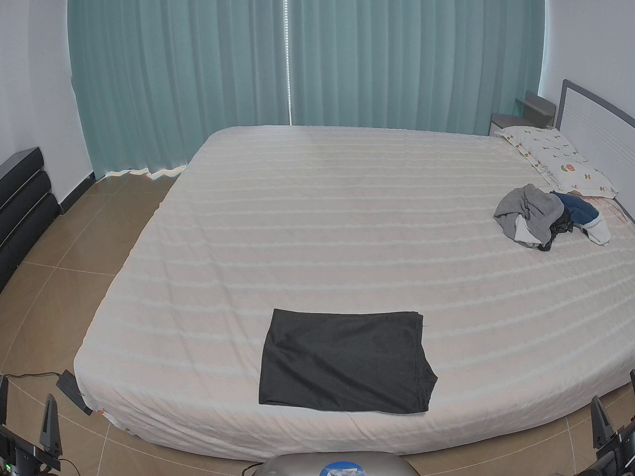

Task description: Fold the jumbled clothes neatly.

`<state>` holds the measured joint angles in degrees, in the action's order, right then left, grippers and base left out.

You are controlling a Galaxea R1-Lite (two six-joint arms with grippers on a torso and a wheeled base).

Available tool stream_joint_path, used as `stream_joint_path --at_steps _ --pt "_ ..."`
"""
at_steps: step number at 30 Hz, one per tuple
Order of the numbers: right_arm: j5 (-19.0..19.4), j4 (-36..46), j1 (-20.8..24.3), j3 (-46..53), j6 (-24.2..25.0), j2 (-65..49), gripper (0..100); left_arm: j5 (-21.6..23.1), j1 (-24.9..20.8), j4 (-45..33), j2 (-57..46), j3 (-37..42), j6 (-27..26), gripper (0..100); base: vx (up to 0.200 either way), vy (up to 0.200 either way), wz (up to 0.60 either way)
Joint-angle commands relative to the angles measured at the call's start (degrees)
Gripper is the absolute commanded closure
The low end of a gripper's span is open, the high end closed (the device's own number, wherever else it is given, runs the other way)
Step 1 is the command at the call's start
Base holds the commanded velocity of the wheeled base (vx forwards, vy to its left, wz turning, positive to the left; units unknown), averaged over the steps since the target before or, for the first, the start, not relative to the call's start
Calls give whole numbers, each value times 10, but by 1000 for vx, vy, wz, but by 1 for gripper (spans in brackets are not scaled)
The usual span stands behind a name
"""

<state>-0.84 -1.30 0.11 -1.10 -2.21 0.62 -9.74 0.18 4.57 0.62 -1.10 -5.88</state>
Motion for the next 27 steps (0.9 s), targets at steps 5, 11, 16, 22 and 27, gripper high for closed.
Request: stream_joint_path --at_steps 5,11,16,22,27 --pt "-7 13 -1 11 22 -5 0 67 0 -9 -3 11 30 0 0 0 0" --pt "-7 13 1 11 20 -6 0 110 0 -15 -3 9 57 0 0 0 0" --pt "-7 12 1 11 26 -6 0 24 1 -14 -4 10 61 0 0 0 0" --pt "-5 12 1 11 23 -6 0 -2 0 -16 -3 11 68 0 0 0 0" --pt "-5 12 1 11 20 -6 0 109 0 -46 -3 10 82 0 0 0 0"
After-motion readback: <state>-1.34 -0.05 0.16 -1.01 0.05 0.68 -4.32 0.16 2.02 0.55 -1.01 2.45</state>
